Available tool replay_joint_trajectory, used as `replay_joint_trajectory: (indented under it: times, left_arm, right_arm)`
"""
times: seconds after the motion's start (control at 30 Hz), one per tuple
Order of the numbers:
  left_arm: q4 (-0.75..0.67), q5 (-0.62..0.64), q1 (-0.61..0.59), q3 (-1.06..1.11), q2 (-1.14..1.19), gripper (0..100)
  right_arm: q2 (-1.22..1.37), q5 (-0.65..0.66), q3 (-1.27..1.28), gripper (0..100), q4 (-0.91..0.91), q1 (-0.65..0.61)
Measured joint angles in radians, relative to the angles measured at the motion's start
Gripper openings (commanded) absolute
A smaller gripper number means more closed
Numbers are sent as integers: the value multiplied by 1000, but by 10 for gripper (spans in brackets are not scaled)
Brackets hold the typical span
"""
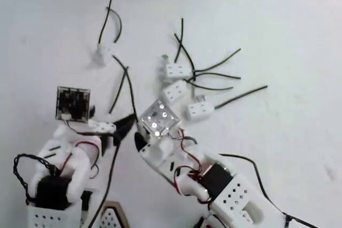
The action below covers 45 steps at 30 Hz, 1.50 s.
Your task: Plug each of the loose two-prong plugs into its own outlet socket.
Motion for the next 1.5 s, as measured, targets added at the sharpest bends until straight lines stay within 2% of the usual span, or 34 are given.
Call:
replay_joint_trajectory:
  times: [0.3,0.6,0.67,0.8,0.93,1.03,1.13,1.33,1.5]
  left_arm:
    - [103,-64,83,0,-121,355]
    - [98,-120,103,75,-238,358]
    - [92,-127,84,77,-238,358]
    - [63,-183,-11,77,-186,359]
    - [28,-216,-60,48,-25,359]
    - [26,-232,-63,-44,161,359]
    - [46,-302,-72,-172,387,360]
    - [123,-434,-161,-439,790,370]
    - [107,-551,-238,-537,1053,369]
  right_arm:
    - [2,-3,0,17,0,-2]
    - [3,-3,8,17,2,-3]
    - [3,-3,11,17,2,5]
    - [3,-3,11,17,0,114]
    - [34,-3,11,17,-15,210]
    - [115,-3,11,17,-71,247]
    - [229,-3,11,17,-133,287]
    - [390,-3,-8,17,-164,298]
    - [390,-3,-11,17,-164,302]
